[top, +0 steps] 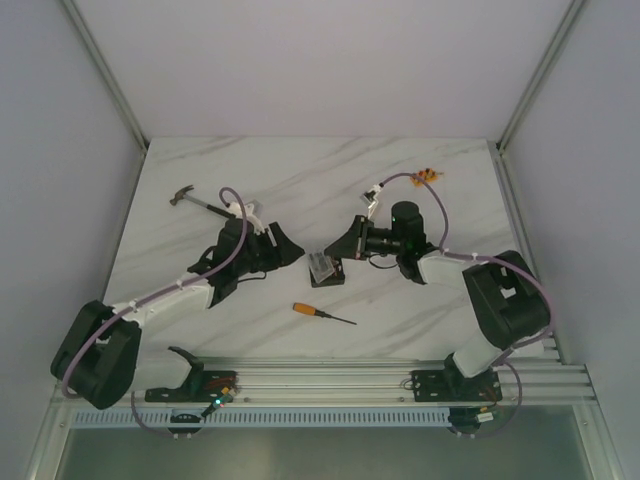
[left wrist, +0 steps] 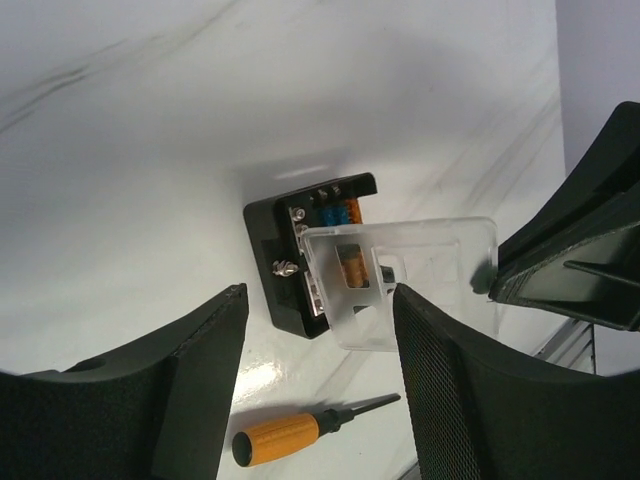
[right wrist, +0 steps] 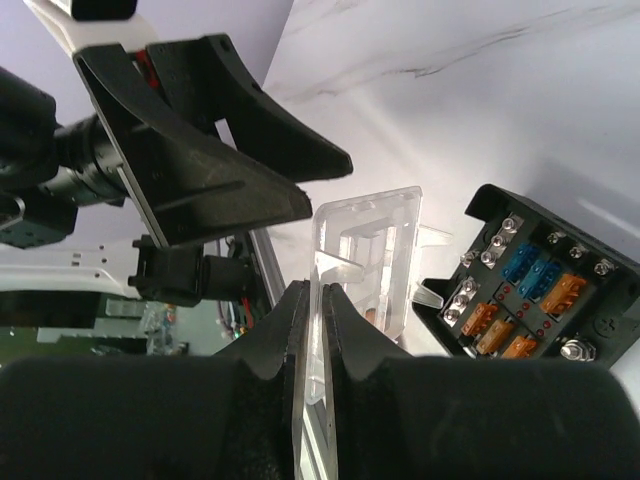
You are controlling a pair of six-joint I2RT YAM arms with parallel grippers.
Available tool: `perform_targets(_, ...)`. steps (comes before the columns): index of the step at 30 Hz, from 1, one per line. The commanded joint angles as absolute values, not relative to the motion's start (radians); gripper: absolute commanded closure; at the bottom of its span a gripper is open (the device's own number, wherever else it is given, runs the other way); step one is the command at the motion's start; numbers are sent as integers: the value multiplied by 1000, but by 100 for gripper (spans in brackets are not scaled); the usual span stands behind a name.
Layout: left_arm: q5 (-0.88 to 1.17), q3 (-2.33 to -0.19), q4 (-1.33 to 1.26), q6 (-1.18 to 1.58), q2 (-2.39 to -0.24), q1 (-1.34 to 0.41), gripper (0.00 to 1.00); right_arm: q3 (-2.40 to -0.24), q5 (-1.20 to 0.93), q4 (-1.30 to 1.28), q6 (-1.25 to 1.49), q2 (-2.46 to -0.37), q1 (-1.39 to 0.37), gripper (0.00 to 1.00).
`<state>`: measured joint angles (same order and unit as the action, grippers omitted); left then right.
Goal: Snap on the fuse box
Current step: Close the fuse box cover on the fuse box base.
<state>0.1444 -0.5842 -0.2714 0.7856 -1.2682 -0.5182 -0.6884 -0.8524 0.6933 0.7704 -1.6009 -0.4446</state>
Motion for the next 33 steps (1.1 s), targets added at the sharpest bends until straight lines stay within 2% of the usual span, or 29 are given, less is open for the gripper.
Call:
perform_targets(1, 126, -605, -262, 823, -1315, -533, 31, -654, -815, 861, 892, -1652, -442, 100)
perform_targets(13, 97, -659, -246, 850, -1439, -581, 29, -612, -757, 919, 934, -1706, -439, 100)
perform_targets(18, 80, -684, -224, 847, -1479, -601, 28, -578, -736, 890, 914, -1705, -429, 84)
perform_targets(21, 72, -698, -206, 844, -1496, -604, 28, -564, -724, 852, 885, -1699, -418, 79)
perform_targets(29, 71, -724, -187, 841, -1523, -620, 30, -568, -683, 710, 776, -1664, -407, 69)
perform_targets(33, 73, -747, -184, 838, -1536, -632, 38, -578, -672, 657, 744, -1651, -408, 68)
